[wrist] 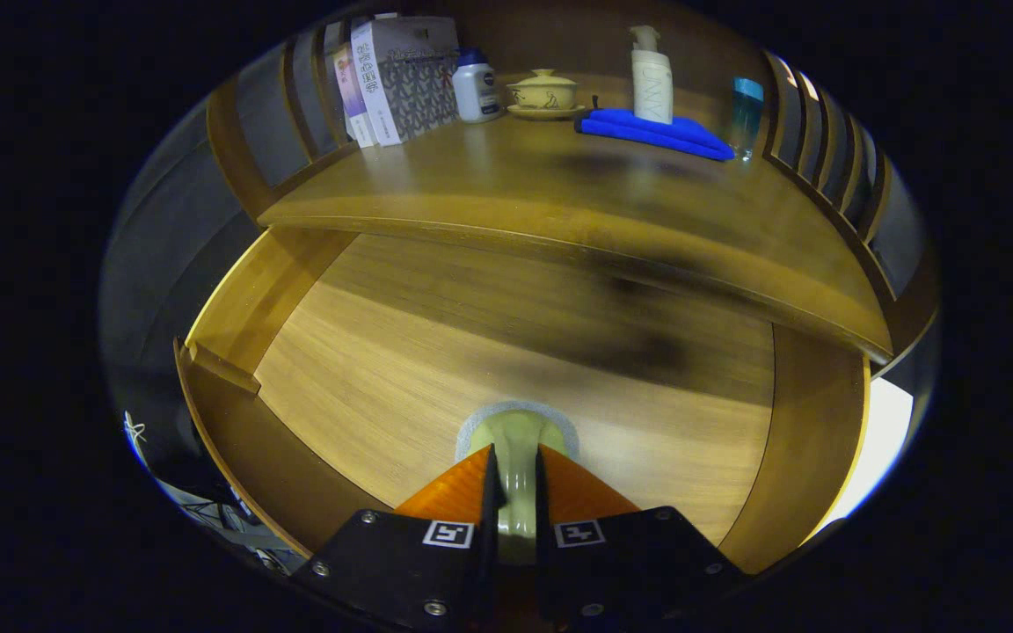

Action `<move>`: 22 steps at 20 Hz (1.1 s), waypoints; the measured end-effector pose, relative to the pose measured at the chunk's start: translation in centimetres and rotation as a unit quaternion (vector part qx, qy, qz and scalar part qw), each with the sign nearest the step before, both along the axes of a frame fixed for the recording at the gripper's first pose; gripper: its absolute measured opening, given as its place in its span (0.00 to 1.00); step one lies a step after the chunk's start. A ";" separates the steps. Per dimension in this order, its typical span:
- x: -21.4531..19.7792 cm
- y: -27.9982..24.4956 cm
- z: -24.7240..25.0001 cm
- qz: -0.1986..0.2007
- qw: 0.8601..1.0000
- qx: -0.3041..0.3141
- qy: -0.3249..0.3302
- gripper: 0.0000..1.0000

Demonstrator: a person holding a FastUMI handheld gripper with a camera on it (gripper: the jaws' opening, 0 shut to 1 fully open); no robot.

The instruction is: Pull open the drawer, take out the items inside it, and place them on the countertop above the cabinet.

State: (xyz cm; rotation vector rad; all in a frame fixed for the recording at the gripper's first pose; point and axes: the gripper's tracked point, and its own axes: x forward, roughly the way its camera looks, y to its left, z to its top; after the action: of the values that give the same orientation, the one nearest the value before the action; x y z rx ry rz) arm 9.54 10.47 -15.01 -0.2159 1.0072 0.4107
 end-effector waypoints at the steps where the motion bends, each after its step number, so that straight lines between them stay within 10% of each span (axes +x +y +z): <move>1: -0.1 0.2 0.2 0.009 1.000 0.001 -0.011 0.17; 7: -0.2 1.6 2.7 0.055 0.995 0.028 -0.079 0.17; 22: 5.1 4.1 14.7 0.026 0.974 0.101 -0.201 0.17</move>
State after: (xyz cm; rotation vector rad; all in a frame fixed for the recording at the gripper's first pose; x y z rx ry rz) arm 14.64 14.56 -0.36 -0.1336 0.5591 0.4913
